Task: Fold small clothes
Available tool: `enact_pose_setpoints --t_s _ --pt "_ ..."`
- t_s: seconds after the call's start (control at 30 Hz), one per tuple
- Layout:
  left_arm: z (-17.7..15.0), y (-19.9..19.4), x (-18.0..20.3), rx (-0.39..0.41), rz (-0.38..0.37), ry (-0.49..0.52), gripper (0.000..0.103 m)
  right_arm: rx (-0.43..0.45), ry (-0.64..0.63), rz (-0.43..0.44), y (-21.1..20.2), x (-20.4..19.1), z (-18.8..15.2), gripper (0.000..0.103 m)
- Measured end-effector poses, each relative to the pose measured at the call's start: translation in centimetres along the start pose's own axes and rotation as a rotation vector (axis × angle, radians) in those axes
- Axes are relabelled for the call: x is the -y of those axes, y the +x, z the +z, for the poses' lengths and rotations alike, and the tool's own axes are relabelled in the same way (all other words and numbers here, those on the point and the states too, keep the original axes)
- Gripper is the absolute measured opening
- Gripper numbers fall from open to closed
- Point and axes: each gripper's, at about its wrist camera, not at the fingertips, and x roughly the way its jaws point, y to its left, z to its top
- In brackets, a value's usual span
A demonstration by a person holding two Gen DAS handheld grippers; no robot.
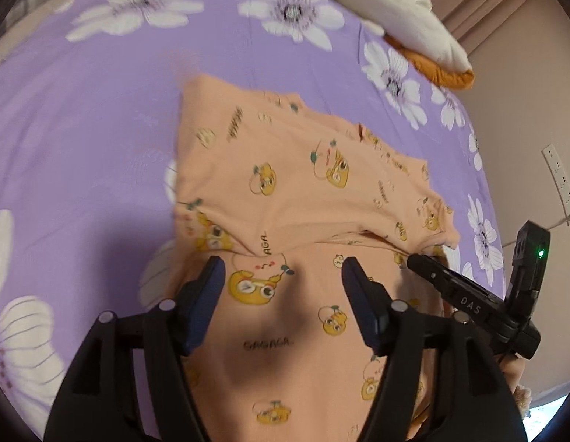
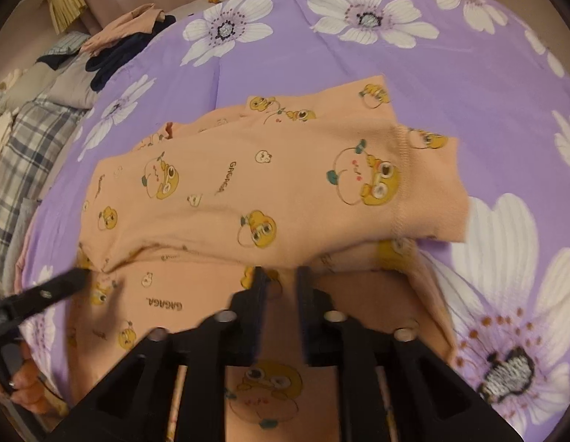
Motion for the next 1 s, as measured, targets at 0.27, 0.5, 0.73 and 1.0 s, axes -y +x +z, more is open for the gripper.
enact_pose_setpoints --t_s 0.27,0.5,0.73,1.0 --pt "-2.7 -5.1 -1.1 0.063 0.002 -0.015 0.085 0.107 -0.01 -0.011 -5.4 0.5 -1.6 0.059" --pt "-7.2 -6.8 -3.0 0.036 0.055 -0.005 0.088 0.173 0.009 0.031 -10.3 2.3 -5.4 0.066" --pt "-11.7 -5.8 -4.8 -0.046 0.067 -0.026 0.076 0.133 0.064 -0.004 -11.5 4.6 -10.6 0.067" --pt "-13.8 -5.3 -3.7 -0.075 0.053 -0.01 0.068 0.059 0.141 0.032 -11.4 5.4 -14.9 0.067"
